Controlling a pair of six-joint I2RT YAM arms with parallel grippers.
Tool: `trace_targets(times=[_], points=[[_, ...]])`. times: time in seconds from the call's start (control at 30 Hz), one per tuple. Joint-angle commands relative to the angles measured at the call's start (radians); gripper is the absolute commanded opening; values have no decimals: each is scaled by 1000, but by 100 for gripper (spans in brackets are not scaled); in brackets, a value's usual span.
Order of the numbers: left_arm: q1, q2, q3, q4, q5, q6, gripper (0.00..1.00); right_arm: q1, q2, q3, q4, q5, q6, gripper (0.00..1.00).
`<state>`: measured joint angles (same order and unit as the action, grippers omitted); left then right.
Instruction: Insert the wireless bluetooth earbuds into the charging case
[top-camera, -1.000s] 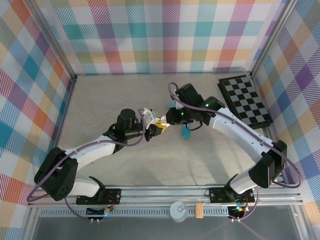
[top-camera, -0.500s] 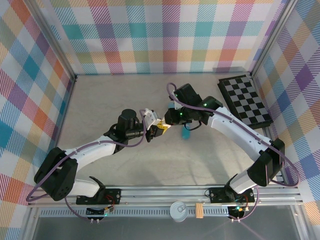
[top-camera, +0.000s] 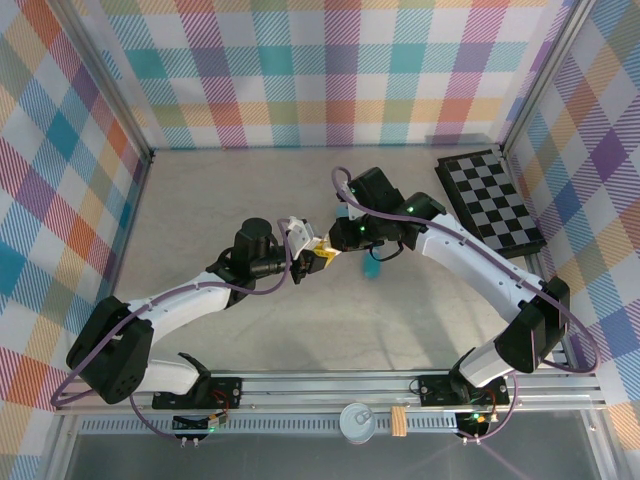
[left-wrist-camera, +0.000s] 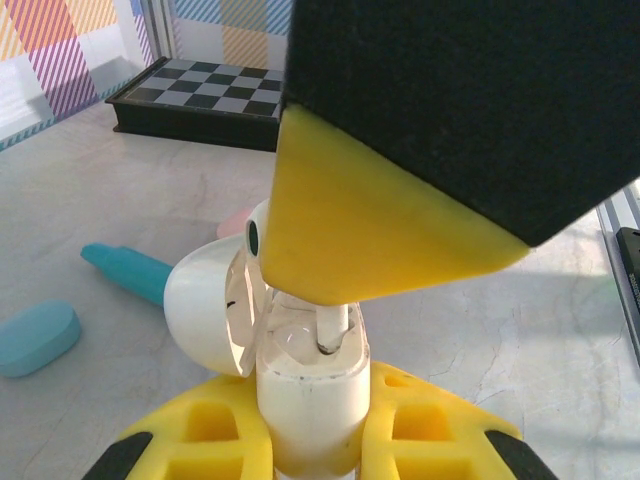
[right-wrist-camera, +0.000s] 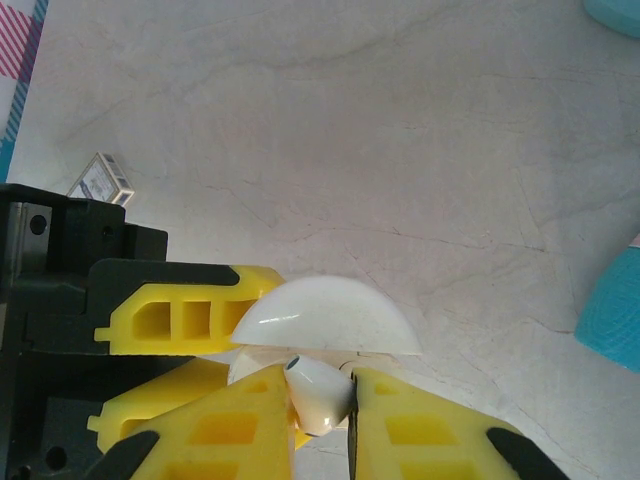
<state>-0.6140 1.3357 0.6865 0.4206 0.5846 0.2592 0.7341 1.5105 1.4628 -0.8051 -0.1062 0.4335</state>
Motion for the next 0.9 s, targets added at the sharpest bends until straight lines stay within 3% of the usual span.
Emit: trace_targets(times=[0.0,0.37,0.87], points=[[-12,-32,39,45,24,8,0,5,16,8,-27,-27,-34,18],[-12,-38,31,81,44,15,0,7,56,27,-37,-96,-64,22],[-12,-43,19,92,29,26,0,5,-3,51,-57,21,-61,48]])
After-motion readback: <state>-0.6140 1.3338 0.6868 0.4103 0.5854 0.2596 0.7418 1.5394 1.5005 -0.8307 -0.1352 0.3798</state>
